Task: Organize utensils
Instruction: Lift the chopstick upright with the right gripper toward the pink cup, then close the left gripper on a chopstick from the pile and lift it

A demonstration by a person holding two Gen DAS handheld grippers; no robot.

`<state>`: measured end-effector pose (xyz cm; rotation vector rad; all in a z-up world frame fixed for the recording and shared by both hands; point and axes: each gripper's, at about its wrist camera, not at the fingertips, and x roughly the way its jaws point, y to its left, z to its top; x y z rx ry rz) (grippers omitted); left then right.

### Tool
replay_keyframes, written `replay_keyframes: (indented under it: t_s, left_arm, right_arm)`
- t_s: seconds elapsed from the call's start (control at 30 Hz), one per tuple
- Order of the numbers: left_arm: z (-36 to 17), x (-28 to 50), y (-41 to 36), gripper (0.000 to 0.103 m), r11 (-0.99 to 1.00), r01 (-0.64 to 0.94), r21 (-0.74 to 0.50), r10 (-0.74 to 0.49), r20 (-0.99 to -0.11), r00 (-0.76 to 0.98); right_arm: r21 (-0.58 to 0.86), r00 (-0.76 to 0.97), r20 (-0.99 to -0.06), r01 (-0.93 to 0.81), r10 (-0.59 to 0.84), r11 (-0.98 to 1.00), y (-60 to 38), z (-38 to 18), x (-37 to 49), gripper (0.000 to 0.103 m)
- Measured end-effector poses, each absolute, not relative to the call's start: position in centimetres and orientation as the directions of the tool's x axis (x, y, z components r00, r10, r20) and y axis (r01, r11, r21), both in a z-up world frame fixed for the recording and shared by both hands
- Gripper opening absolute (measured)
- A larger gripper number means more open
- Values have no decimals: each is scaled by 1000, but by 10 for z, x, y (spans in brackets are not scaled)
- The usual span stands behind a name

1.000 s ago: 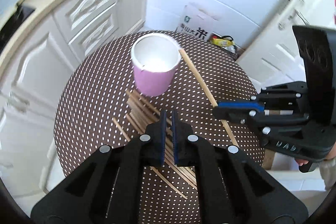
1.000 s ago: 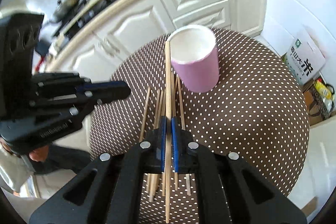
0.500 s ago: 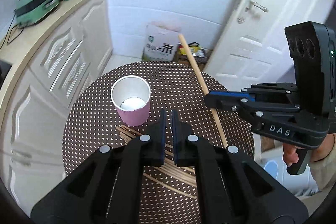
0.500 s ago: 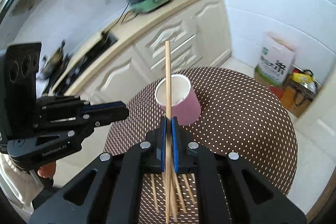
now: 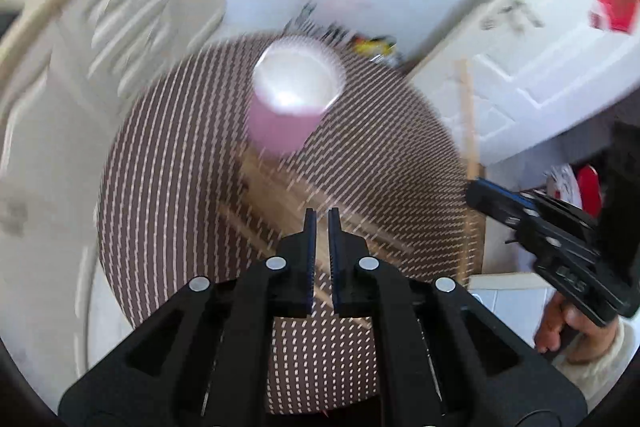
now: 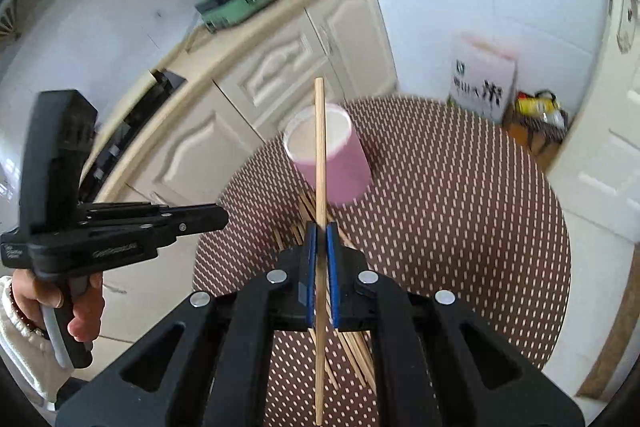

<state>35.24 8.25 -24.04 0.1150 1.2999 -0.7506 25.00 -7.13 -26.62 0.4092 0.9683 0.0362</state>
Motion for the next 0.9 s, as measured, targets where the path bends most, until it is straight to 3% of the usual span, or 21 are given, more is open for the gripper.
replay_keyframes:
  t_s: [0.13, 0.2, 0.27, 0.3, 0.5, 0.57, 0.77, 0.9]
  left_arm:
    - [-290, 357, 83, 11, 837, 438, -329, -358, -934, -19]
    - [-312, 360, 80, 23, 867, 389, -310, -311, -948, -61]
    - [-329, 364, 80, 51, 889, 357, -288, -279, -957, -79]
    - [-338, 368, 80, 56, 903, 324, -283, -265, -959, -99]
    - [-374, 384, 69, 55, 934, 288, -209, -174, -974, -143]
    - [-382, 388, 66, 42, 940, 285, -190, -152, -977, -153]
    - [-391, 398, 53, 37, 957, 264, -117, -76, -984, -159]
    - [-390, 398, 44, 29, 953, 296, -69, -28, -990, -140]
  right_arm:
    - [343, 506, -833, 153, 224, 927, -67, -290, 255, 4]
    - [345, 480, -845, 154, 235, 926, -66, -299, 258, 4]
    - [345, 451, -858, 154, 245, 926, -68, -310, 263, 4]
    - [349, 438, -863, 159, 250, 924, -70, -316, 265, 4]
    - [367, 397, -876, 179, 274, 913, -87, -334, 274, 4]
    - [372, 391, -877, 183, 280, 910, -92, -337, 278, 4]
    - [383, 381, -877, 189, 292, 904, -105, -338, 287, 4]
    - [394, 380, -873, 185, 304, 900, -109, -337, 294, 4]
